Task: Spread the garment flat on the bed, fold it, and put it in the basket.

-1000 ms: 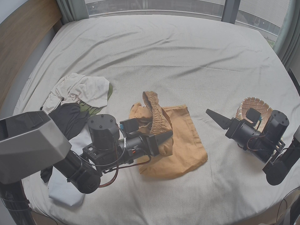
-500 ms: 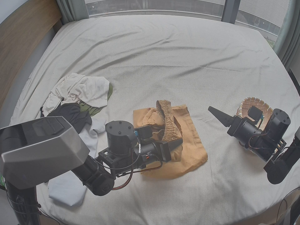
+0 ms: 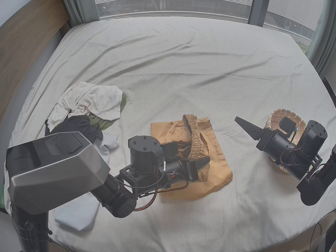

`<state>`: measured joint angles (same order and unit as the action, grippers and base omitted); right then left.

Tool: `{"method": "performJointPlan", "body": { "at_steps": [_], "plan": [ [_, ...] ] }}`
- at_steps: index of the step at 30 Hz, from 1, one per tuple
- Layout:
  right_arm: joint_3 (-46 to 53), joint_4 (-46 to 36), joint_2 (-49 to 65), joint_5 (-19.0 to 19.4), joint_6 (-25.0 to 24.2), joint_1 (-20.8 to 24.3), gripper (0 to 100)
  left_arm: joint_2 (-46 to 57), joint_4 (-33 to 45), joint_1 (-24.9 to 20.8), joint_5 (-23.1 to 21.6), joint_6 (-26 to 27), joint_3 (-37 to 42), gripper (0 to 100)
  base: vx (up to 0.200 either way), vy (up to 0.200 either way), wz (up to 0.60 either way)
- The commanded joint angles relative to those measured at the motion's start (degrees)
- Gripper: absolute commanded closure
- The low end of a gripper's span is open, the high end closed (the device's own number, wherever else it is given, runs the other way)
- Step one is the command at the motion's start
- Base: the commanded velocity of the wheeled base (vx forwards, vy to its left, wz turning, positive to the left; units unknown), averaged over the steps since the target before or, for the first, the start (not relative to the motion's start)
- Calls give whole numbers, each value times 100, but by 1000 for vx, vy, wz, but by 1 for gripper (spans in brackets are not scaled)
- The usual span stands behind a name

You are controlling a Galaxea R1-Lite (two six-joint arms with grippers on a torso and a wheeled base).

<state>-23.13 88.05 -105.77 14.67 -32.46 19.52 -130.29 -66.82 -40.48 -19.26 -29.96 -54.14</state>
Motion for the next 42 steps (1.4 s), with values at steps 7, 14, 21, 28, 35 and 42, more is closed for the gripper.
{"method": "performJointPlan", "body": {
  "at_steps": [7, 14, 21, 28, 35, 42],
  "plan": [
    [1, 1, 12, 1, 3, -1, 0, -110, -16, -3, 10, 17, -9, 0, 0, 0, 0],
    [10, 1, 12, 1, 3, 8, 0, -58, -33, -21, 160, 17, 9, 0, 0, 0, 0],
    [19, 1, -5, 1, 3, 43, 0, 303, -68, 32, 318, 17, 272, 0, 0, 0, 0],
    [54, 1, -49, 1, 3, 70, 0, 883, -68, 427, 309, 35, 677, 0, 0, 0, 0],
    [80, 1, -269, 1, 3, 96, 0, 1463, -95, 1104, 212, 131, 1221, 0, 0, 0, 0],
    [159, 10, -383, 1, 3, 96, 0, 1814, -552, 1667, 1, 158, 1758, 0, 0, 0, 0]
  ]
}}
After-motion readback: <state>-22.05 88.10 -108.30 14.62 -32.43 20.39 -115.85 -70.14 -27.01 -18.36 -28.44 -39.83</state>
